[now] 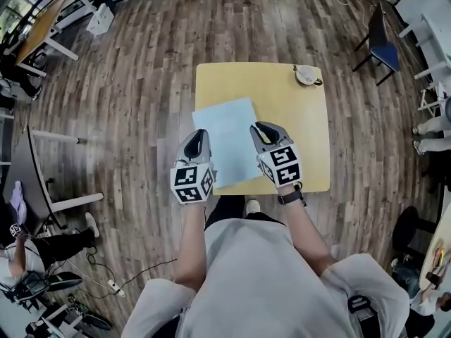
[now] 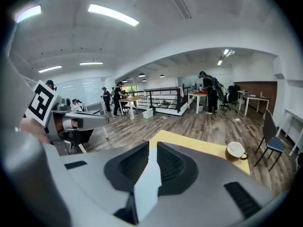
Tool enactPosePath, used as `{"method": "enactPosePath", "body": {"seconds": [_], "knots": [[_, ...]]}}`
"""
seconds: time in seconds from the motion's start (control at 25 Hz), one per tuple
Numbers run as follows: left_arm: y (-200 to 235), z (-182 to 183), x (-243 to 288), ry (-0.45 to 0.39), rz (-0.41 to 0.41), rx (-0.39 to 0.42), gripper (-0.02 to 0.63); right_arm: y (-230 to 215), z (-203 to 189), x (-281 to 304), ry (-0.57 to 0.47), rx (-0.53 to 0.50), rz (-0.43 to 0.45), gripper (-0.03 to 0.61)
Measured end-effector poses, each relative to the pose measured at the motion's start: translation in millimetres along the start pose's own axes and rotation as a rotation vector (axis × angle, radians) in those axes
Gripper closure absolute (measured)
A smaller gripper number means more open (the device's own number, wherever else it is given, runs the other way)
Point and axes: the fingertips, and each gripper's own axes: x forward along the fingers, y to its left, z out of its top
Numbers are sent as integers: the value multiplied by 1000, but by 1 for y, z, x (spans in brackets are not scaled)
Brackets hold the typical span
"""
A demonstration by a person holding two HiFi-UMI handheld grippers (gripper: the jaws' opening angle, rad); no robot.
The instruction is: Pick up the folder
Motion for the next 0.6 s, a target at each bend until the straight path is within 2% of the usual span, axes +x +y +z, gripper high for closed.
{"method": "enactPosePath", "body": {"seconds": [0.12,0.16,0.2,0.36,0.52,0.6], "knots": [[15,-17,16,50,19,-24,604,-11,-13,23,53,27,7,542],[18,-23,21,66,23,-31,601,-16,-19,30,76,35,11,466],[21,-30,27,84,24,-37,601,-20,-25,37,99,43,15,420],[34,-63,46,169,20,-85,578,-33,-49,62,156,118,35,407],[45,-91,61,230,22,-151,509,-41,-74,81,196,197,47,365],[53,-107,67,264,30,-189,455,-45,-90,89,218,246,49,353]]}}
